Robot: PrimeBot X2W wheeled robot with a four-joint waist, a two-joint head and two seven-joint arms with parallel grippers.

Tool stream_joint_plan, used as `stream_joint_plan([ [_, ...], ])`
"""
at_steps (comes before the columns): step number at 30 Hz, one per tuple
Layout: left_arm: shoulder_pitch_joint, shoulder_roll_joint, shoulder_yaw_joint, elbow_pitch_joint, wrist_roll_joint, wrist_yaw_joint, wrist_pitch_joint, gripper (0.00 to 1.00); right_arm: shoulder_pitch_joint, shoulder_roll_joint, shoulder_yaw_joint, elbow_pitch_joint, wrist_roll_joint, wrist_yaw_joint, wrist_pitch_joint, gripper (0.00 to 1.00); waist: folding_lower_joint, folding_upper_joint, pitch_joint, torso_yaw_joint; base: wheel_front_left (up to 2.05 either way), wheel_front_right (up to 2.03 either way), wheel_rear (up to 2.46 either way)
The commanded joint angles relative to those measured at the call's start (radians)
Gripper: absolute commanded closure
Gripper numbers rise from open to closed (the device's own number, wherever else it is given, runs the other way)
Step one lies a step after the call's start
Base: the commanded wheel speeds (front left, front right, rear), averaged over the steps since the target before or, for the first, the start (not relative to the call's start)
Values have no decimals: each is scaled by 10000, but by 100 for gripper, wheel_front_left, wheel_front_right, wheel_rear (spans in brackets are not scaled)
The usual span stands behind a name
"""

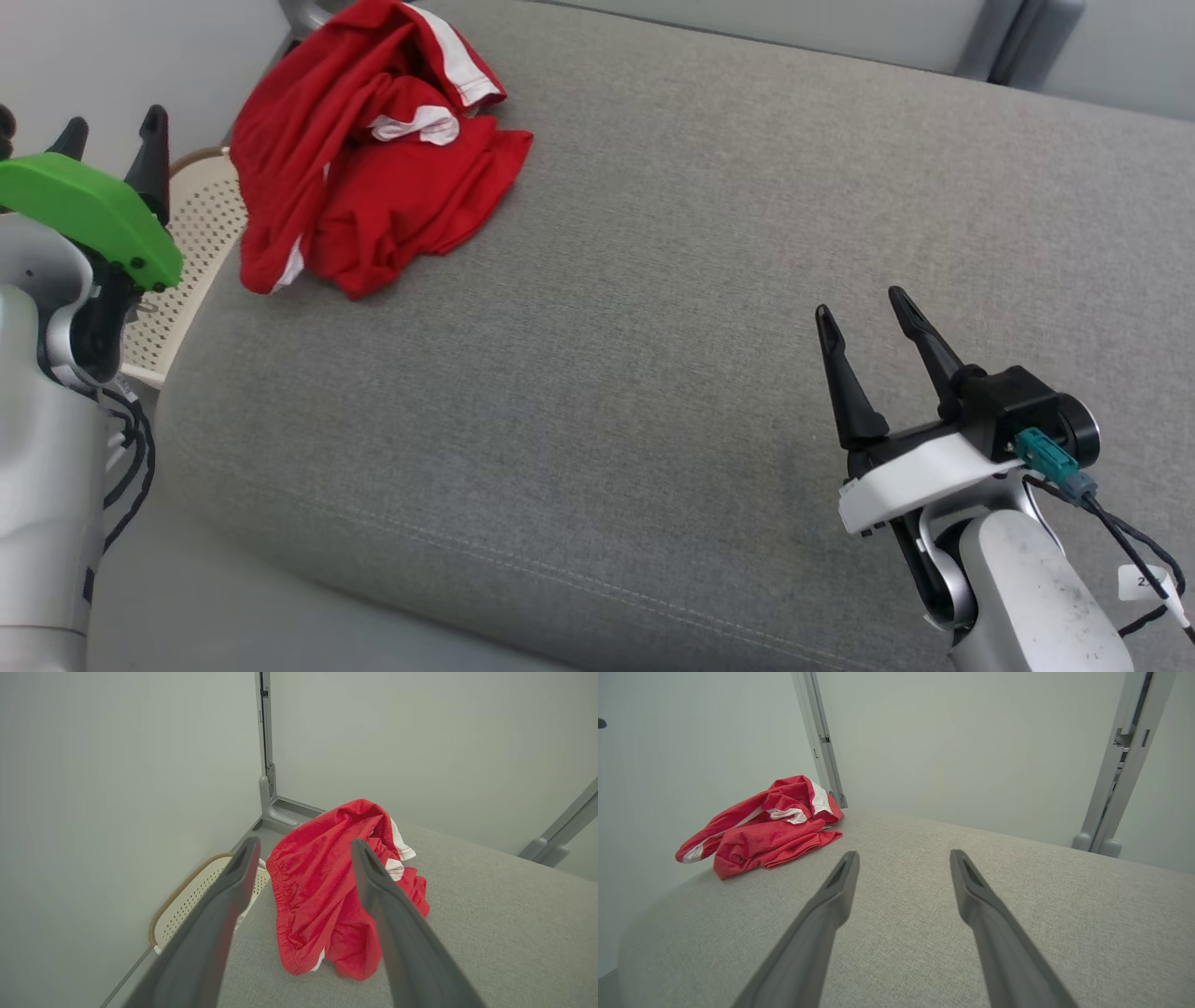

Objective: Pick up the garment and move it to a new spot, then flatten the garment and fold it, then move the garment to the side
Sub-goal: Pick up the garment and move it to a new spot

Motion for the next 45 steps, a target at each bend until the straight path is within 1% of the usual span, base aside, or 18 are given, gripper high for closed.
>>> stream_joint_plan([
  [1,-256,38,97,276,-186,-102,61,0,-201,-63,42,-48,-51,-3,-21,0,-1,0,1123,-1108,0,0,0],
  [6,-727,211,300,1723,-541,-363,100,0,-394,-123,31,-33,-46,-3,-83,0,-1,0,1604,-1486,0,0,0],
  [11,-835,278,465,2849,-920,-591,29,0,-441,-176,-50,-100,-1,-3,7,0,-1,0,2003,-1601,0,0,0],
  [15,-874,336,535,3488,-1200,-734,-112,0,-596,-276,-88,-211,-41,-3,94,0,-1,0,2340,-1673,0,0,0],
  [21,-965,448,616,4330,-1556,-815,-561,0,-777,-414,-35,-391,-74,-3,260,0,-1,0,2758,-1797,0,0,0],
  [25,-1085,504,640,4837,-1554,-800,-967,0,-797,-447,-94,-477,-66,-3,331,0,-1,0,2951,-1875,0,0,0],
  [26,-1128,494,607,4980,-1519,-796,-1038,15,-794,-450,-126,-496,-58,-3,350,0,-1,0,2980,-1881,0,0,0],
  [27,-1211,519,602,5052,-1468,-730,-1222,75,-776,-448,-148,-506,-48,-3,361,0,-1,0,2990,-1883,0,0,0],
  [28,-1279,566,578,5144,-1400,-669,-1319,100,-756,-449,-161,-513,-50,-3,373,0,-1,0,2995,-1889,0,0,0],
  [32,-1457,687,440,5422,-1188,-549,-1924,100,-642,-449,-307,-473,12,-3,359,0,-1,0,2895,-1856,0,0,0],
  [36,-1790,865,221,5320,-803,-355,-2936,100,-472,-372,-452,-458,-13,-3,347,0,-1,0,2618,-1742,0,0,0],
  [39,-1964,876,53,5125,-582,-417,-3629,100,-383,-310,-496,-412,12,-3,277,0,-1,0,2286,-1660,0,0,0],
  [43,-2198,850,-299,4715,-257,-533,-3992,100,-230,-184,-530,-310,59,-3,189,0,-1,0,1786,-1591,0,0,0],
  [45,-2253,676,-442,4349,-149,-557,-4150,100,-182,-132,-601,-294,77,-3,155,0,-1,0,1571,-1554,0,0,0],
])
